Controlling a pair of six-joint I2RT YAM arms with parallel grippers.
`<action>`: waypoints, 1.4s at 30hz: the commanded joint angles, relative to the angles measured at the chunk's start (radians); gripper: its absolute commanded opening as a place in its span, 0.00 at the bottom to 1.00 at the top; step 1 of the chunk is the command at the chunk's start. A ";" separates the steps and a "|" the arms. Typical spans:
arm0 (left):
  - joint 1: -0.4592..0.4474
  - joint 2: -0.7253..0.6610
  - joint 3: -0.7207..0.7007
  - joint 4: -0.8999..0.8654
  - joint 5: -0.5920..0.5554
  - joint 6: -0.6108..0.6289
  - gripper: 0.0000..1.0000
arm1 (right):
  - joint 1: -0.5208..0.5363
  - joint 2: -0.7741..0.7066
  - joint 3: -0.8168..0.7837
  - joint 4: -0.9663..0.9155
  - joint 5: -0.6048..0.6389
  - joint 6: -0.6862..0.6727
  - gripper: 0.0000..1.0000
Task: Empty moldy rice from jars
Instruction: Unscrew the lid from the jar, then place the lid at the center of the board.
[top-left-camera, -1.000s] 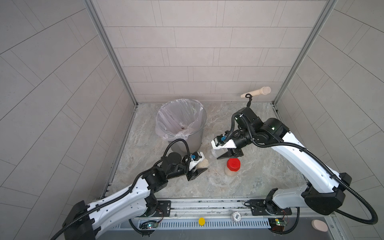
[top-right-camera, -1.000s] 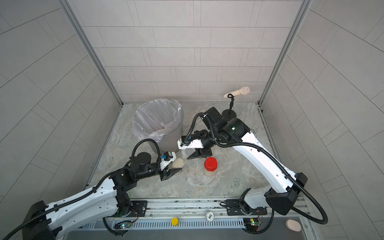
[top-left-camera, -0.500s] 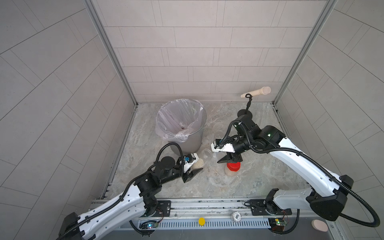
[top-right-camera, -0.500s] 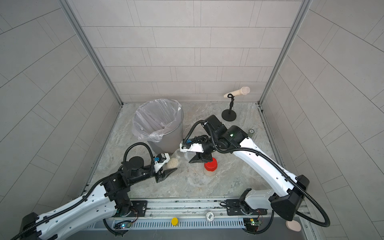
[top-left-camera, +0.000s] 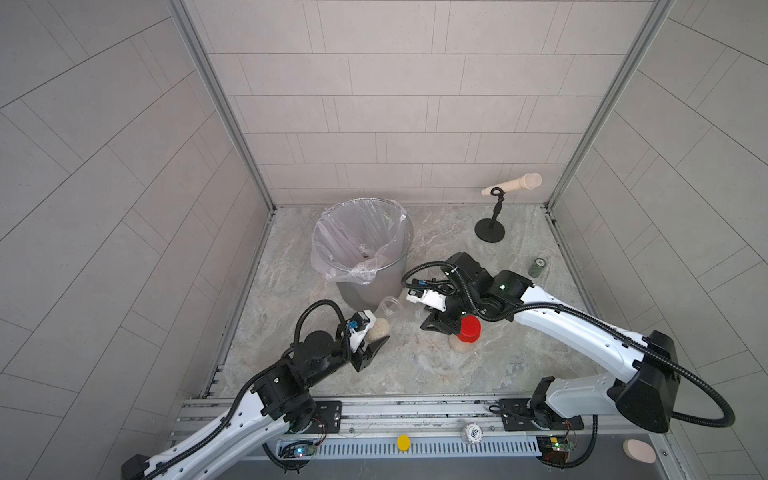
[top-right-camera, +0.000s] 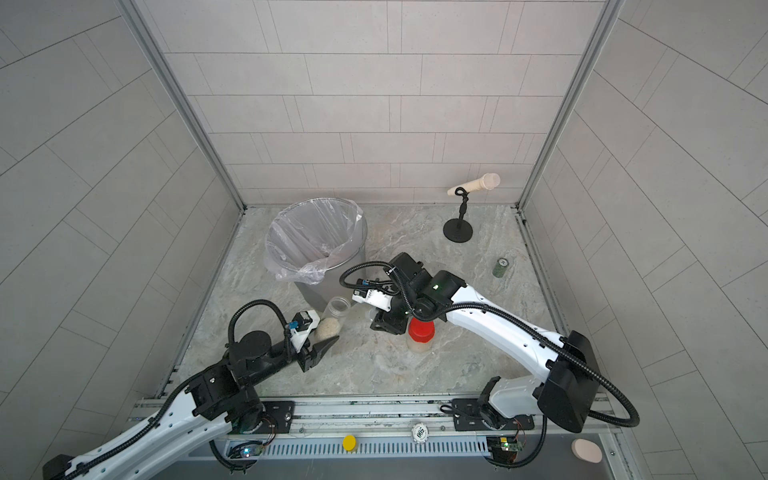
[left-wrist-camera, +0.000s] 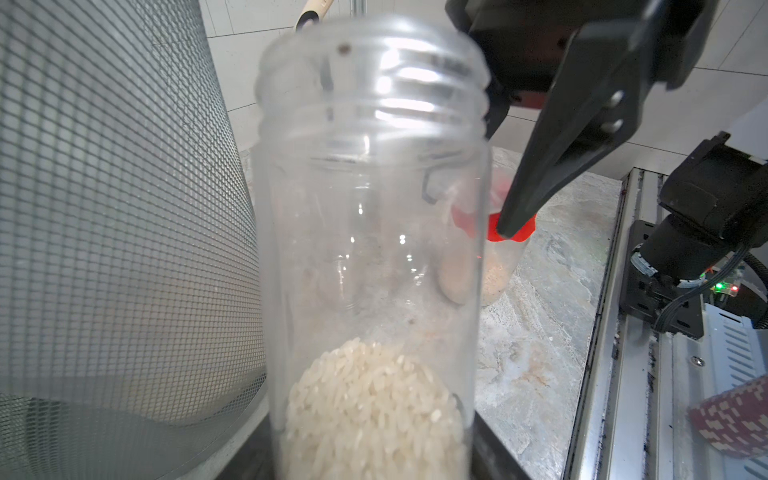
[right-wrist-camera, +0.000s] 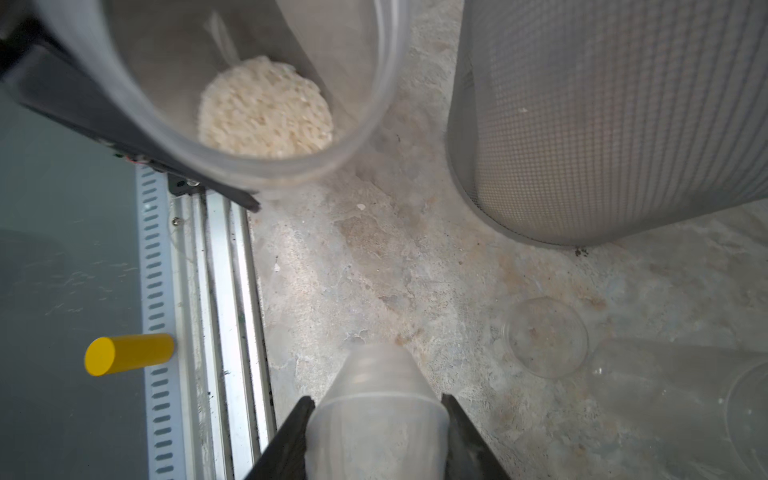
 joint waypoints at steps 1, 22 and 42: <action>0.002 -0.017 -0.007 0.030 -0.033 -0.018 0.13 | 0.048 0.039 -0.020 0.054 0.143 0.121 0.42; 0.003 -0.072 -0.002 -0.007 -0.066 -0.026 0.14 | 0.076 0.213 -0.155 0.224 0.288 0.326 0.45; 0.002 -0.110 0.000 -0.036 -0.073 -0.029 0.15 | 0.077 0.334 -0.098 0.151 0.327 0.355 0.62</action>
